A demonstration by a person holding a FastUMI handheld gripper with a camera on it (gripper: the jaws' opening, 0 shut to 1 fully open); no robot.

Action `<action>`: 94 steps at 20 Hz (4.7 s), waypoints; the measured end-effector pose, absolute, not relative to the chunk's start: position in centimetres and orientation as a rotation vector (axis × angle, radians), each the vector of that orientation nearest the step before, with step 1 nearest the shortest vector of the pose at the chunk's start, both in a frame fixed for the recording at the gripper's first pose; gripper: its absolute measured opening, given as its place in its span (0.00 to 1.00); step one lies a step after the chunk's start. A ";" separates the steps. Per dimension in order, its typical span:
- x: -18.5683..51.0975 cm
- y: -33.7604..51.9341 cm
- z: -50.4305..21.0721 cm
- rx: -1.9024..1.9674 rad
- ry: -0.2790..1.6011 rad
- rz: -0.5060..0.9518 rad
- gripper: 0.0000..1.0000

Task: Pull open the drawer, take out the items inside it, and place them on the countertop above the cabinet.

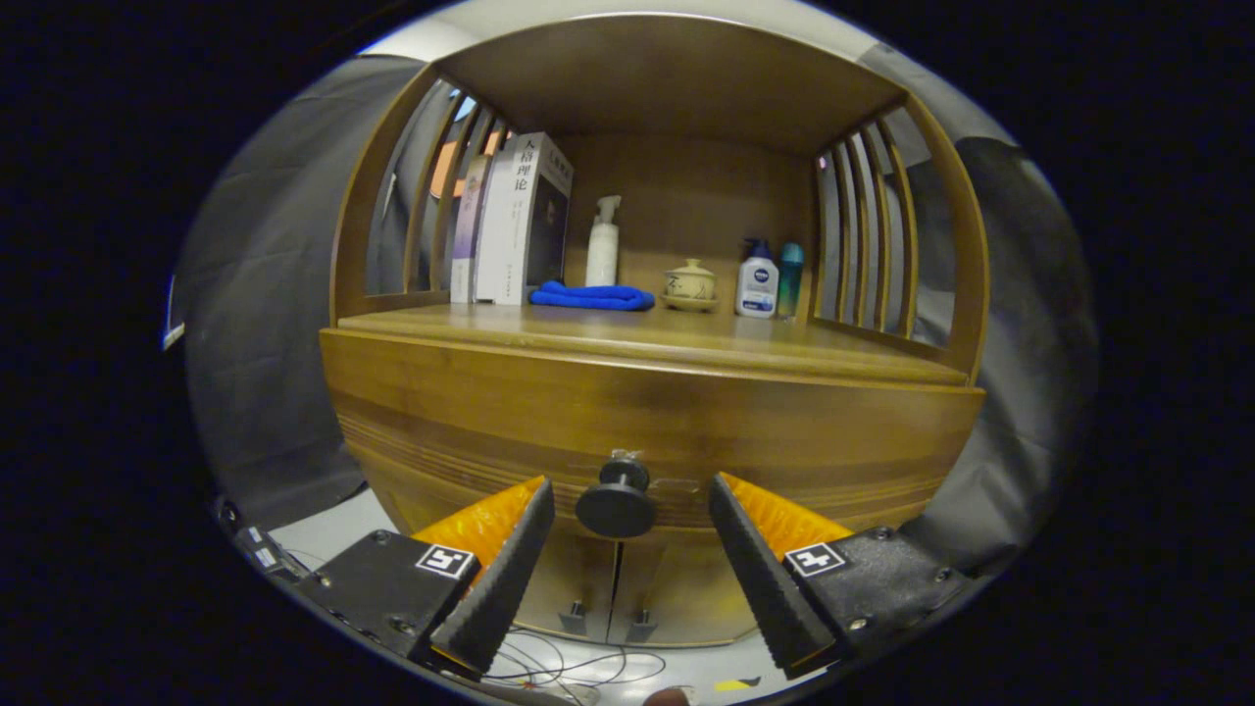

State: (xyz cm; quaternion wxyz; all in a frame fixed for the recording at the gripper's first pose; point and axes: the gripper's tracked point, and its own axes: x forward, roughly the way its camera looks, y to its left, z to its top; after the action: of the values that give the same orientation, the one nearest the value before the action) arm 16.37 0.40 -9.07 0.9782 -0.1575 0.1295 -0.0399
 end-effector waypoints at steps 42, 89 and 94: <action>3.4 1.3 -11.6 -0.216 0.282 -0.051 0.36; 13.0 5.7 -9.4 -0.226 0.937 -0.007 0.77; 12.8 5.7 -10.8 -0.230 0.996 -0.011 0.73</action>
State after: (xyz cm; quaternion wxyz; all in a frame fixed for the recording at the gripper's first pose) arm 12.85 5.72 -10.77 0.8721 -0.1098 0.4768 -0.0052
